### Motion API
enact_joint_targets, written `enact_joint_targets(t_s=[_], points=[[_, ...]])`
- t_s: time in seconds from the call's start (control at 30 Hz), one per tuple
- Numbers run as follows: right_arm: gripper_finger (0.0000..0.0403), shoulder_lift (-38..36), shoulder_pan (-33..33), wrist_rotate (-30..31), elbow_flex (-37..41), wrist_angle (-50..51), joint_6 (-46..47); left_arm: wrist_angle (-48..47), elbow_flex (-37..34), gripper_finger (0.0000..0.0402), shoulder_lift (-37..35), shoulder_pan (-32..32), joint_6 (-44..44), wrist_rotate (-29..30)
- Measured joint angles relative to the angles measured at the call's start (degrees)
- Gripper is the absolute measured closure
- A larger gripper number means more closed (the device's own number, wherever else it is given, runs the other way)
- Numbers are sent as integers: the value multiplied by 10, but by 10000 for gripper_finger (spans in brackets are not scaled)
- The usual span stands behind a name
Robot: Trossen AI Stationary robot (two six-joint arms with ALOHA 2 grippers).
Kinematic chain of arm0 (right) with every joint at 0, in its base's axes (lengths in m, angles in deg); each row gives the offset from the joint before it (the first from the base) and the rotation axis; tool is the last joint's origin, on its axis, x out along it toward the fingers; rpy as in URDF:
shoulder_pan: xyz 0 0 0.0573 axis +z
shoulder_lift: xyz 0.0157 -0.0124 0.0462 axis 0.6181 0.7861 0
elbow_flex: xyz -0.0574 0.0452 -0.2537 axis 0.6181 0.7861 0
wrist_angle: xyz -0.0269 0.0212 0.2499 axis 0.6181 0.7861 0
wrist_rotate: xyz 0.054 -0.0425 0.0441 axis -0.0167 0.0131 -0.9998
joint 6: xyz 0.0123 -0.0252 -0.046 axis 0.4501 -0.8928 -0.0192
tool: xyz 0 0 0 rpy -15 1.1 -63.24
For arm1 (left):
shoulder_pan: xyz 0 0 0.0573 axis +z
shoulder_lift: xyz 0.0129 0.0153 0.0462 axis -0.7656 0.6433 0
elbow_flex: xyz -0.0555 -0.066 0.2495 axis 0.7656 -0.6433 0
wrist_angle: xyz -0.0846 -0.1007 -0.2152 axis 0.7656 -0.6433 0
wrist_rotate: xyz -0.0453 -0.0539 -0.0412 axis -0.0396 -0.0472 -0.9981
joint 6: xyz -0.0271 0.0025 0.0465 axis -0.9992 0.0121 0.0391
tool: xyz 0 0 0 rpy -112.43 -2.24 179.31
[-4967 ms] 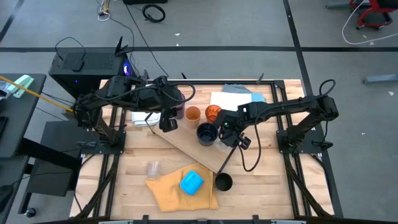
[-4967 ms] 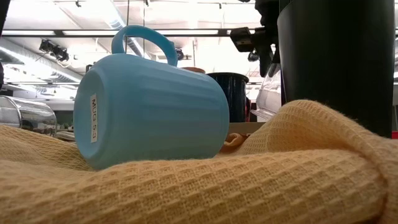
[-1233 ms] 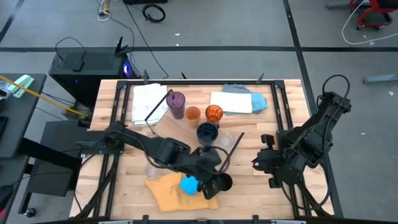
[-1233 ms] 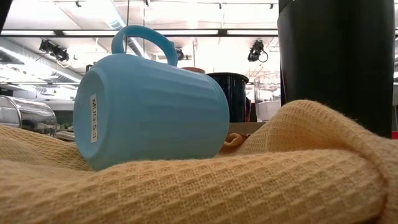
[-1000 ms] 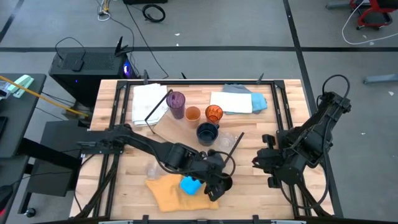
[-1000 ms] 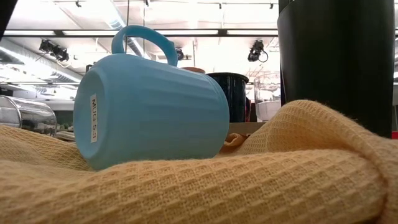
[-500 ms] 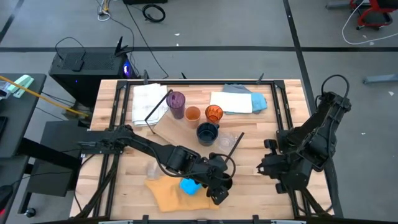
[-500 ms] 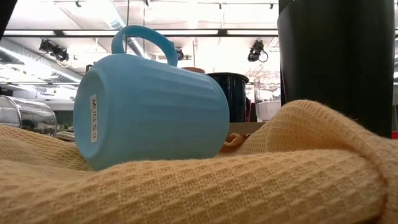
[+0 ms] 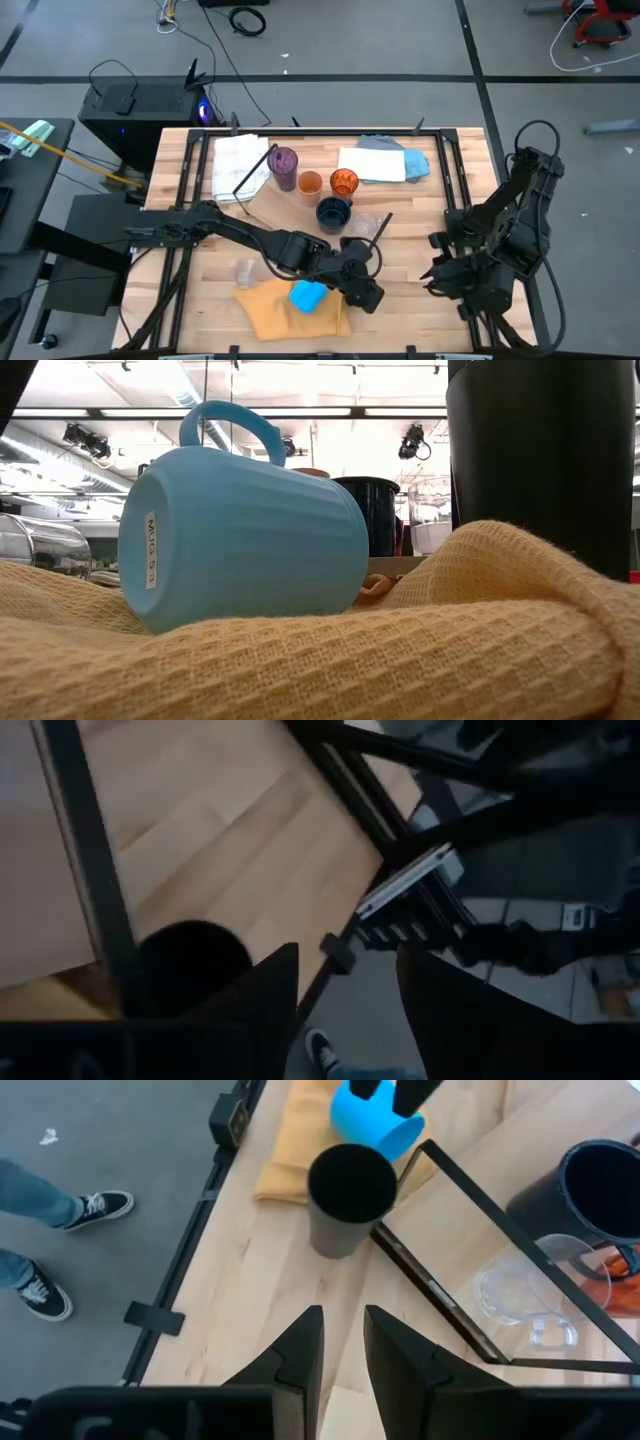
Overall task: Stack small to large cups/mugs on shelf
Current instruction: Put the black cup on the shelf
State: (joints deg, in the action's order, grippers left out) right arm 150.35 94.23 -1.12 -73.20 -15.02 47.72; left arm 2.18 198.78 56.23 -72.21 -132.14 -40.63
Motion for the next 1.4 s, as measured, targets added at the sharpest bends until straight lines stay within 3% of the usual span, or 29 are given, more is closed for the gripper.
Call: enact_joint_targets(t_s=[0.27, 0.43, 0.8, 1.4], points=[[321, 0, 23, 0, 0, -10, 1, -85, 0, 228, 1, -14, -177, 56], [321, 0, 28, 0, 0, -17, 1, -137, 0, 224, 1, -26, -217, 54], [321, 0, 27, 2, 0, -18, -1, -183, -1, 229, 15, -28, -219, 29], [321, 0, 27, 16, 0, -36, 2, -146, 0, 217, 73, -14, -178, -8]])
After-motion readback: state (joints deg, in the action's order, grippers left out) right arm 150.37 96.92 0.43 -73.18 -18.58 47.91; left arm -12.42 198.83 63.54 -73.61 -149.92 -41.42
